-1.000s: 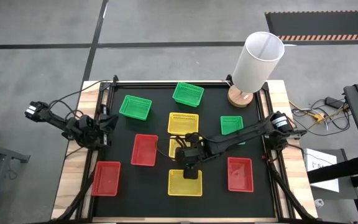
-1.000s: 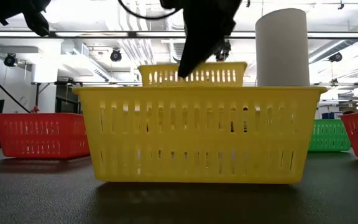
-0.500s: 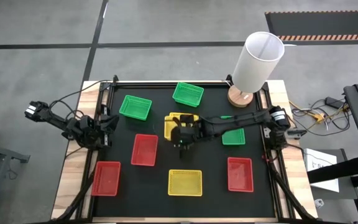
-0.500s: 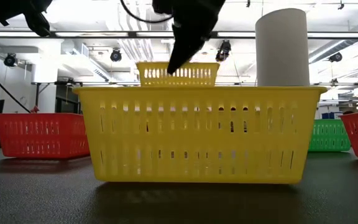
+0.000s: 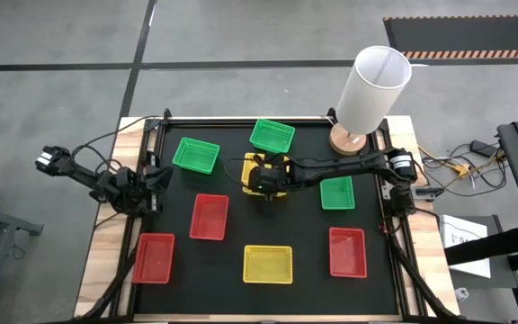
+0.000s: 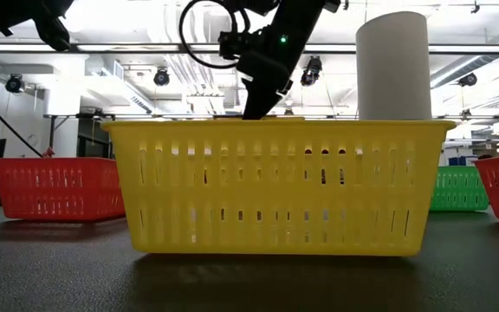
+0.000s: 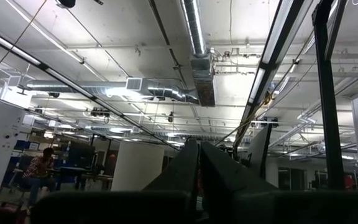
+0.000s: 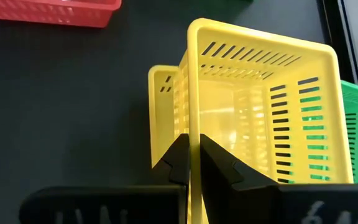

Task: Stack baskets by color
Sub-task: Stack the center yellow bin on top of the top yellow bin

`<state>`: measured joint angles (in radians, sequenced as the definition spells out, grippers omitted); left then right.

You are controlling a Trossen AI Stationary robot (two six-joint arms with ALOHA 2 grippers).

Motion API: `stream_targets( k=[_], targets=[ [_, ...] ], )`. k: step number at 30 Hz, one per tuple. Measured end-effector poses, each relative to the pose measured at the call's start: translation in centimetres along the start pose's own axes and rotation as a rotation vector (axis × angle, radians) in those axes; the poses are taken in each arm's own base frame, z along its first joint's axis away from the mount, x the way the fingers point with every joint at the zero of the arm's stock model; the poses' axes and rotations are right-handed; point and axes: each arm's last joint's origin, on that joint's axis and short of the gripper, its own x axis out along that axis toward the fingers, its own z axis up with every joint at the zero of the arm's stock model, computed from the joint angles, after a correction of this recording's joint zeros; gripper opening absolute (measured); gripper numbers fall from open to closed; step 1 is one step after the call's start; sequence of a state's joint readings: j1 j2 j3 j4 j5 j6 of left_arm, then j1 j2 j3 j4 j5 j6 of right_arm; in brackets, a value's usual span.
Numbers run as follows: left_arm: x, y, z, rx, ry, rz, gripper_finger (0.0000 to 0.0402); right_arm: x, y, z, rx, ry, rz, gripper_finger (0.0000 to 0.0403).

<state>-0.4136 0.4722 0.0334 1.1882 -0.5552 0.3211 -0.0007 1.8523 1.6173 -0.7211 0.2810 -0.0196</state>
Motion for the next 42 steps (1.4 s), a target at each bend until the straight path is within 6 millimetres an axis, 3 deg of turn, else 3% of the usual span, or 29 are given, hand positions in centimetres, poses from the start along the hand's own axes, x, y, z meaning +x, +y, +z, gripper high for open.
stream_targets(
  k=[26, 42],
  targets=[
    [0.0, 0.0, -0.1, -0.001, 0.004, -0.001, 0.0000, 1.8, 0.8, -0.5, 0.025, 0.028, 0.004, 0.0012],
    [0.0, 0.0, -0.1, 0.000, 0.005, -0.002, 0.0000, 1.9, 0.9, -0.5, 0.020, 0.031, 0.004, 0.0013]
  ],
)
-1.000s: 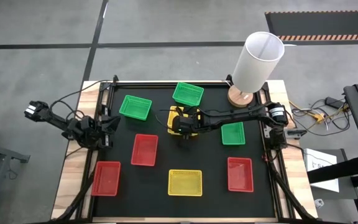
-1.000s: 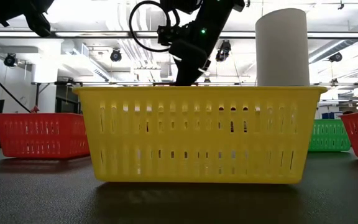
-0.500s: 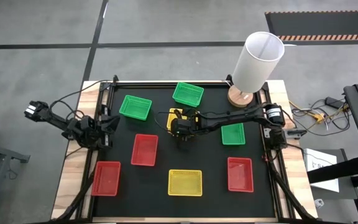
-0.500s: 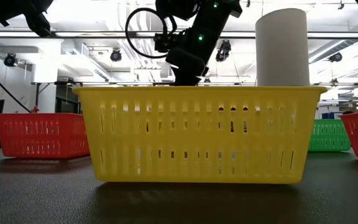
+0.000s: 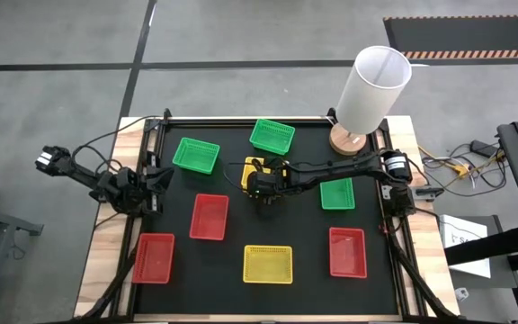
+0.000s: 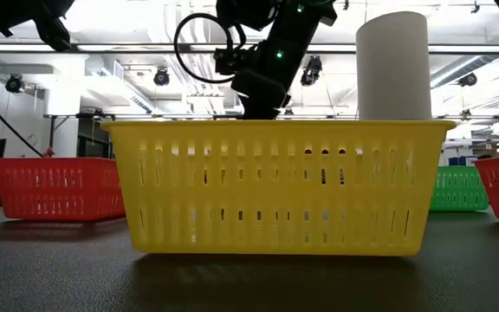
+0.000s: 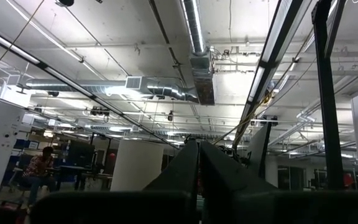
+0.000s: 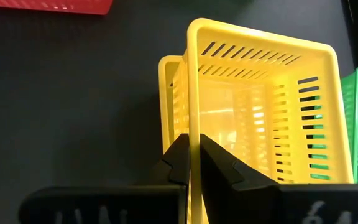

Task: Stack baskets by color
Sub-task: Stack the center yellow bin on top of the top yellow bin, then stack the top green basket on top of the right green bin

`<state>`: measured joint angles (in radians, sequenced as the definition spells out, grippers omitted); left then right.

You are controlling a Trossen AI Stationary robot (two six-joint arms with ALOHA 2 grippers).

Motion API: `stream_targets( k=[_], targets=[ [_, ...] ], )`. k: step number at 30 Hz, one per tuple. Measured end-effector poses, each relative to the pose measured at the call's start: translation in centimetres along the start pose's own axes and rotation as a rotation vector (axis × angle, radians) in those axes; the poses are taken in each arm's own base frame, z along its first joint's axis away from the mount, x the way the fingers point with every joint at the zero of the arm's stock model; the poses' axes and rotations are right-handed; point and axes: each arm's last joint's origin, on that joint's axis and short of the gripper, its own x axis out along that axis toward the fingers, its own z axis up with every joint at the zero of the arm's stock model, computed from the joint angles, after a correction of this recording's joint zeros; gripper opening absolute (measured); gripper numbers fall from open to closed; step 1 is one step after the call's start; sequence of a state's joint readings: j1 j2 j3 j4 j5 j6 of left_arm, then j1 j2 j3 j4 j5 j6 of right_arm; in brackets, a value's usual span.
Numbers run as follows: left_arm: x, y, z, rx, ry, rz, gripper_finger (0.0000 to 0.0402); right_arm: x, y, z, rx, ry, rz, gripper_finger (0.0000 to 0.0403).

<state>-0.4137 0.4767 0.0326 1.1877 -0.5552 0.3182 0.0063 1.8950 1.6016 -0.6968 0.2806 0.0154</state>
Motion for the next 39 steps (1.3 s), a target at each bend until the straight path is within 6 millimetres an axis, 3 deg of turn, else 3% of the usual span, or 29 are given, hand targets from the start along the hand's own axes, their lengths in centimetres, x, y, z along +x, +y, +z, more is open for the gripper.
stream_targets(
  k=[4, 13, 22, 32, 39],
  targets=[
    [0.0, 0.0, 0.0, -0.001, -0.002, 0.001, 0.0000, 0.0, 0.0, 0.0, 0.000, 0.000, 0.000, 0.0032],
    [0.0, 0.0, 0.0, 0.002, 0.000, 0.000, 0.0000, -0.2, -0.1, 0.0, -0.017, 0.006, 0.000, 0.0136],
    [0.0, 0.0, -0.1, 0.008, 0.009, -0.003, 0.0000, -3.3, 0.5, 0.1, -0.008, -0.017, 0.068, 0.0192],
    [0.1, -0.3, -0.8, 0.012, 0.063, -0.007, 0.0000, -8.4, 5.0, -2.1, -0.085, -0.090, 0.147, 0.0196],
    [0.2, -0.5, -1.5, -0.029, 0.106, -0.003, 0.0000, -9.7, 8.1, -5.6, -0.096, -0.285, 0.228, 0.0196]
  ],
)
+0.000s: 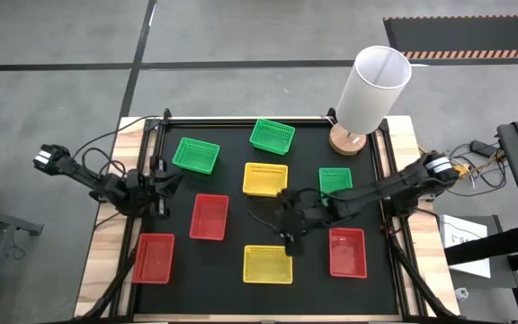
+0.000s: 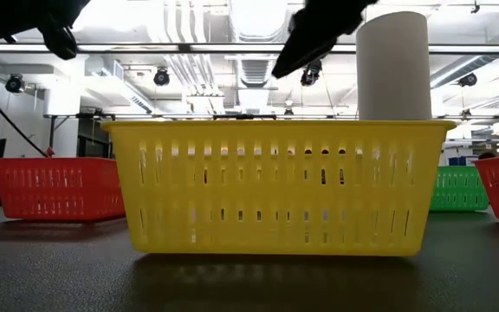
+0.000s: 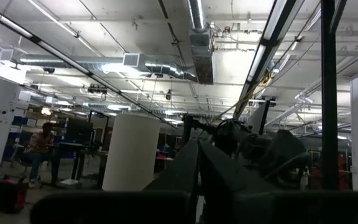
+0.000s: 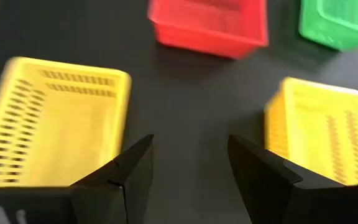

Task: Stack baskets by color
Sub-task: Stack the top green basket on top of the right green bin

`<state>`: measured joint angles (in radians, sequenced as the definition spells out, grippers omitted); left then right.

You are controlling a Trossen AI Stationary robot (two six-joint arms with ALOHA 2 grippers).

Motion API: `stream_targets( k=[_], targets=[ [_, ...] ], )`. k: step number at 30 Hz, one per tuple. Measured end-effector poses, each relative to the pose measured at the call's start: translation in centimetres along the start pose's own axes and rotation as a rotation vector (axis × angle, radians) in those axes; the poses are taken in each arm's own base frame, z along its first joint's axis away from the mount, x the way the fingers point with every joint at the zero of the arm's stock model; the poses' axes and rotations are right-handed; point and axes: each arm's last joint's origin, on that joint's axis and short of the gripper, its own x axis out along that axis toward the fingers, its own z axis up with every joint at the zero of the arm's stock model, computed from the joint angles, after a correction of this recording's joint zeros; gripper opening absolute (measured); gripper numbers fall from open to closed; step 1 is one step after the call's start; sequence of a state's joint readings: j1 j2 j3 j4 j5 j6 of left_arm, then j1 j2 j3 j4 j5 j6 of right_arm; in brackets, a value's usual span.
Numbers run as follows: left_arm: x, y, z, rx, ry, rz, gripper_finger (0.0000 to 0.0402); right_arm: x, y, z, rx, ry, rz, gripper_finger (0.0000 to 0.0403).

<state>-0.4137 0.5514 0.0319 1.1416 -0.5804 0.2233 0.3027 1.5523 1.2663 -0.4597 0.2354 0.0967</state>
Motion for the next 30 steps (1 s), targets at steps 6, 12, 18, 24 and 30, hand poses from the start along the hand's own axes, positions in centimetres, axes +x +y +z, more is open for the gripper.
stream_targets(
  k=[6, 12, 18, 24, 30],
  targets=[
    [0.1, -0.2, -0.4, -0.047, 0.025, -0.004, 0.0000, -1.1, 0.8, -3.1, -0.017, -0.150, 0.040, 0.0191],
    [0.2, -0.1, -0.2, -0.058, -0.005, 0.007, 0.0000, -1.9, -0.3, -6.4, -0.068, -0.285, 0.022, 0.0180],
    [0.5, 0.1, 0.6, 0.033, -0.019, 0.113, 0.0000, -3.5, -3.7, -7.7, -0.112, -0.394, -0.099, 0.0158],
    [0.9, 0.7, 0.4, 0.179, 0.045, 0.301, 0.0000, -5.3, -7.0, -9.0, -0.082, -0.392, -0.198, 0.0109],
    [-0.2, 1.6, -1.1, 0.293, 0.173, 0.483, 0.0000, -8.2, -8.9, -10.3, 0.017, -0.473, -0.296, 0.0026]
  ],
)
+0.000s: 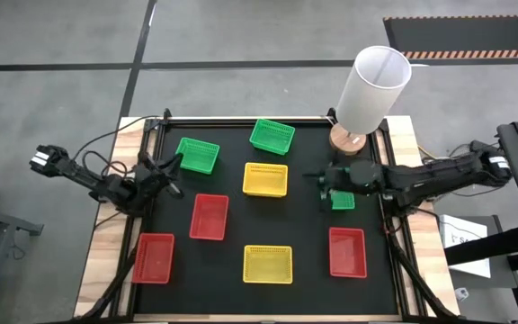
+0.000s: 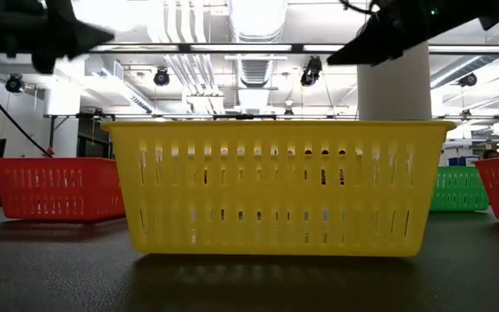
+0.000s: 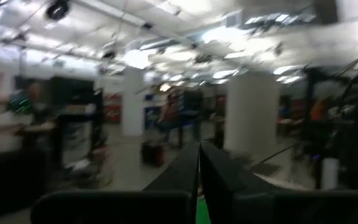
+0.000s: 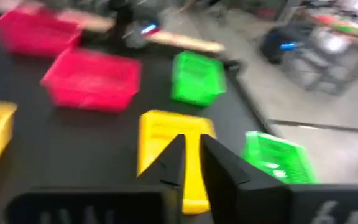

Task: Stack baskets by color
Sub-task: Stack the top green basket on top of the right green bin

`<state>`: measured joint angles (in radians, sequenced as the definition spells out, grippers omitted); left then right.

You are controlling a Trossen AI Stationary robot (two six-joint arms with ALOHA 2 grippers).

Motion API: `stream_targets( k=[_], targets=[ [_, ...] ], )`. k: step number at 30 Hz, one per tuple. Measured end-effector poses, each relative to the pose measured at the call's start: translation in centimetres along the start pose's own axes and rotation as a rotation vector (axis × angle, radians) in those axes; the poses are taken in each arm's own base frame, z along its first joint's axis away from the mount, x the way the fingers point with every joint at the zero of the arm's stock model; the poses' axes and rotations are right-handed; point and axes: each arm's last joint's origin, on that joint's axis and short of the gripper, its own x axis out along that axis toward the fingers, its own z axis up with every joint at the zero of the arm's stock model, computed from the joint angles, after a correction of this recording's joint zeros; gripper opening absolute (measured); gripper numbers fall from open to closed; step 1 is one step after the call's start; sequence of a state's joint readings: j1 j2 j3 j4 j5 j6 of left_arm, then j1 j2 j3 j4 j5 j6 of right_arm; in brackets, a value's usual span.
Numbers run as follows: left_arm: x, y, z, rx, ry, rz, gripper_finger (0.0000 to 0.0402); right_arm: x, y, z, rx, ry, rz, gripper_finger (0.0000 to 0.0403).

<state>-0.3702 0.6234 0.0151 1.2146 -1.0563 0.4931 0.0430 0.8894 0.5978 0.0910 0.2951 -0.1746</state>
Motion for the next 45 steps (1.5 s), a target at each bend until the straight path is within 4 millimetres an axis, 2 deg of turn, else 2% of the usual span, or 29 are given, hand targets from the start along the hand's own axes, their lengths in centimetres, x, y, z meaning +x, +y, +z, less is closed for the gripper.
stream_targets(
  k=[2, 5, 7, 10, 13, 17, 20, 26, 34, 40, 45],
  targets=[
    [0.0, 0.0, -0.5, -0.032, 0.037, 0.041, 0.0000, -1.0, -1.2, 0.0, 0.028, -0.040, -0.009, 0.0014],
    [0.1, 0.3, -0.9, -0.034, 0.098, 0.176, 0.0000, -2.6, -2.2, 0.5, 0.078, -0.146, 0.065, 0.0009],
    [0.1, 0.2, -1.0, -0.024, 0.101, 0.174, 0.0000, -3.6, -2.7, 0.9, 0.109, -0.207, 0.068, 0.0009],
    [0.2, 0.1, -1.0, -0.014, 0.094, 0.148, 0.0000, -4.4, -2.8, 0.3, 0.100, -0.230, 0.056, 0.0008],
    [0.2, -0.3, -1.3, 0.017, 0.077, 0.053, 0.0000, -4.5, -2.1, -1.6, 0.016, -0.219, 0.103, 0.0008],
    [0.2, -1.7, -1.1, 0.011, -0.027, -0.272, 0.0000, -4.3, -1.0, -4.5, -0.070, -0.268, 0.135, 0.0008],
    [0.8, -2.8, 0.4, -0.025, -0.091, -0.383, 0.0000, -4.6, -1.0, -5.1, -0.038, -0.394, 0.102, 0.0008],
    [1.8, -4.2, 1.6, -0.214, -0.064, -0.414, 0.0000, -4.8, -0.7, -6.8, 0.049, -0.377, 0.125, 0.0008],
    [2.2, -5.7, 0.3, -0.309, 0.044, -0.438, 0.0000, -4.7, -0.3, -8.4, 0.119, -0.343, 0.144, 0.0008],
    [2.5, -6.7, -0.4, -0.337, 0.094, -0.443, 0.0000, -4.6, -0.3, -8.6, 0.147, -0.333, 0.149, 0.0008],
    [3.2, -7.8, 0.0, -0.364, 0.103, -0.441, 0.0000, -4.7, -0.4, -8.3, 0.131, -0.373, 0.144, 0.0008]
  ],
)
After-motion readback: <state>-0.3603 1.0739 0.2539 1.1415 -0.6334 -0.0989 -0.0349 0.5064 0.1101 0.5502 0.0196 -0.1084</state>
